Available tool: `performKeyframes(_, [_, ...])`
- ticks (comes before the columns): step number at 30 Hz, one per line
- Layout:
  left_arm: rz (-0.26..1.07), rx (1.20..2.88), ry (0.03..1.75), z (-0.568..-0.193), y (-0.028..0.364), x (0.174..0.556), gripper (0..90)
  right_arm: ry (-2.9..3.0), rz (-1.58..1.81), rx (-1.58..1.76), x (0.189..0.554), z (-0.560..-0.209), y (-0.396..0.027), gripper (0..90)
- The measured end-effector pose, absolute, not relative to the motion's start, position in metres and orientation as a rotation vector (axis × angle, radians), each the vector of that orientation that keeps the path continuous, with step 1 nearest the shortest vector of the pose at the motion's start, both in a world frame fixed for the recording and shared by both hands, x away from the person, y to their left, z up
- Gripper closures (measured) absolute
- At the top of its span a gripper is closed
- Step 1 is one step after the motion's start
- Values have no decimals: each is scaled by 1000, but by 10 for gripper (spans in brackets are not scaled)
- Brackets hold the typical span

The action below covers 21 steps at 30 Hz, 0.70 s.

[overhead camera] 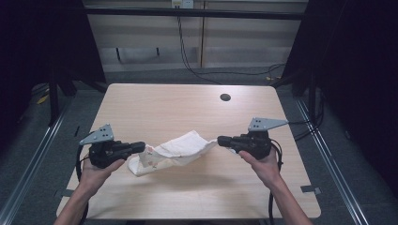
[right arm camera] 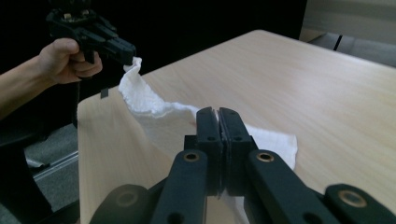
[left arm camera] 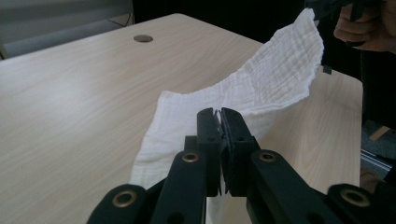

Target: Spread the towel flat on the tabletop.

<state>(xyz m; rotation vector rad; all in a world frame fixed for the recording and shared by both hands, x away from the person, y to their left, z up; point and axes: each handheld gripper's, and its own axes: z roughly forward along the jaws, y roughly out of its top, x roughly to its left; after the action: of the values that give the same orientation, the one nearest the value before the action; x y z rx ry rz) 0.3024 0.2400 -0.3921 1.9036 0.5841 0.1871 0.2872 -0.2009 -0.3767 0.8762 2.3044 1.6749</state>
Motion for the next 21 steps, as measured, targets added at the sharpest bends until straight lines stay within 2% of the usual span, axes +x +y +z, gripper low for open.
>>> performKeyframes(11, [284, 1866, 522, -348, 246, 299, 876, 2199, 1695, 776, 290, -321, -209, 881])
performKeyframes(16, [304, 1837, 515, -335, 246, 295, 876, 2198, 1680, 766, 288, -310, -211, 882])
performKeyframes(20, [340, 1845, 478, -322, 243, 286, 876, 2172, 1687, 738, 280, -299, -213, 881])
performKeyframes(21, [349, 1835, 461, -318, 242, 281, 876, 2154, 1701, 690, 269, -291, -214, 881])
